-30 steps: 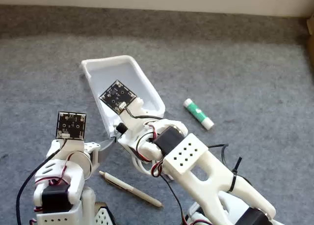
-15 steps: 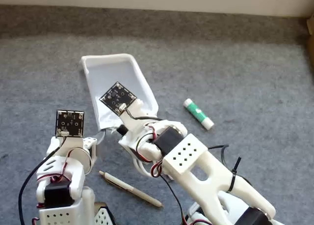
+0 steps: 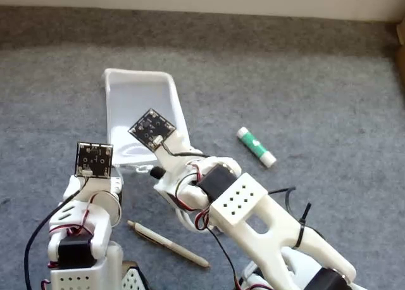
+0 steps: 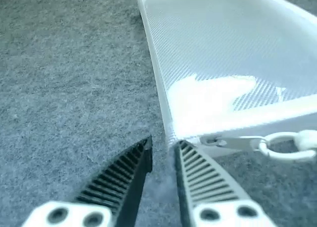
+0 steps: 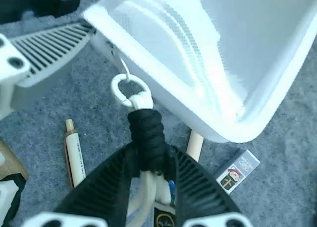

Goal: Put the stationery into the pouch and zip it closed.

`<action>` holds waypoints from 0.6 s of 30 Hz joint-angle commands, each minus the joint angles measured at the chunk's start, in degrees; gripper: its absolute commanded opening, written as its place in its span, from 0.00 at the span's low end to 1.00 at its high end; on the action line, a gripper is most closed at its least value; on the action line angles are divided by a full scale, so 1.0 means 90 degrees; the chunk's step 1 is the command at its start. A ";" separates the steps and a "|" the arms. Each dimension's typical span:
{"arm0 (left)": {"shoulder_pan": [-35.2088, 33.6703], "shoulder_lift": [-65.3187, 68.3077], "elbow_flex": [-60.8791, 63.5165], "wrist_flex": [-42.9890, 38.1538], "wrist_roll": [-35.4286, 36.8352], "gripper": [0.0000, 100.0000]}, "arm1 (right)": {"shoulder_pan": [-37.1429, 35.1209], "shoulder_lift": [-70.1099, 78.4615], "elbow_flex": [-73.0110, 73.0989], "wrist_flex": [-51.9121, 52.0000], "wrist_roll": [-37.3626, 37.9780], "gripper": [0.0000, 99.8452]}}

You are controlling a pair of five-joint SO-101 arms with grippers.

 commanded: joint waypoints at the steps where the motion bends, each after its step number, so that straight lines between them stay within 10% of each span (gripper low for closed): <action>1: -0.0171 -0.0063 -0.0425 -0.0117 0.0020 0.03 | 0.0347 -0.0396 -0.0103 0.0103 -0.0049 0.01; 18: -0.0181 -0.0063 -0.0386 -0.0117 0.0020 0.01 | 0.1871 -0.0405 -0.0161 0.0513 0.0000 0.01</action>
